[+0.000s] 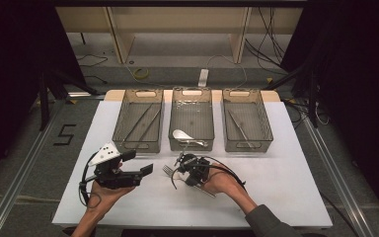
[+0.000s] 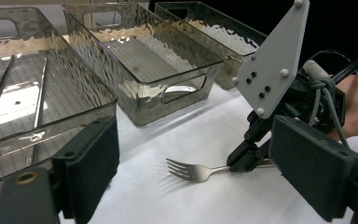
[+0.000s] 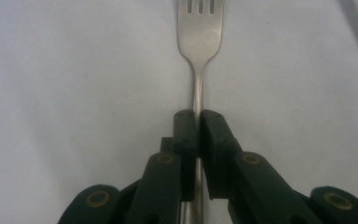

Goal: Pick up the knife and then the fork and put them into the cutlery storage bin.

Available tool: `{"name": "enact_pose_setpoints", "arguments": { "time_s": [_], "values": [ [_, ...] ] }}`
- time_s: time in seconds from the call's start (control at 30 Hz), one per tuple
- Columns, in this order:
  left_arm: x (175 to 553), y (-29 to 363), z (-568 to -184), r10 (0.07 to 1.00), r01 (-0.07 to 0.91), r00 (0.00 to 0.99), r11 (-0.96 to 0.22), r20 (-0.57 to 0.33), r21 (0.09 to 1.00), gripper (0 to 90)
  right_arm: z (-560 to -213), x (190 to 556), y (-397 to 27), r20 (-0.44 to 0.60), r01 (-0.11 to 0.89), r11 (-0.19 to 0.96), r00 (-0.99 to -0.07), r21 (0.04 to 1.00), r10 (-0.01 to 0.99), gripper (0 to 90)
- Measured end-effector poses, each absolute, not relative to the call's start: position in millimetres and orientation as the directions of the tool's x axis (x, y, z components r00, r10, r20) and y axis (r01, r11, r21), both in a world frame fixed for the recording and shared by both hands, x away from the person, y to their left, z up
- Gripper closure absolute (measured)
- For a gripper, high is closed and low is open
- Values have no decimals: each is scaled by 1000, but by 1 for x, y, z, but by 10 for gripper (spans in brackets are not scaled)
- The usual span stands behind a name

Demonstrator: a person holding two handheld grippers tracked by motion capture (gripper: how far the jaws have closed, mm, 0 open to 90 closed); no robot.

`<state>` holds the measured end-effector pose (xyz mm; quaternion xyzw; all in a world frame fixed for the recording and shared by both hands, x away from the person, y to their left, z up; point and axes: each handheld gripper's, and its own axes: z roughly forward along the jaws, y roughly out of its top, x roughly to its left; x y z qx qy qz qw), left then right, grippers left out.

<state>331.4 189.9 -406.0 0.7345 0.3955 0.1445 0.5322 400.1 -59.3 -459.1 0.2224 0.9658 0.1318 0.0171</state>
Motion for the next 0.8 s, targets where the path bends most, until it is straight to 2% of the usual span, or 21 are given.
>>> {"name": "enact_pose_setpoints", "arguments": {
  "time_s": [0.4, 0.8],
  "values": [
    [331, 190, -406, 736, 428, 644, -120, -209, 896, 155, -456, 404, -68, 63, 435, 859, -898, 271, 435, 855],
    [331, 191, -406, 737, 428, 642, -114, -212, 897, 155, -445, 410, -82, 118, 476, 816, -878, 327, 465, 855]
  ]
}}
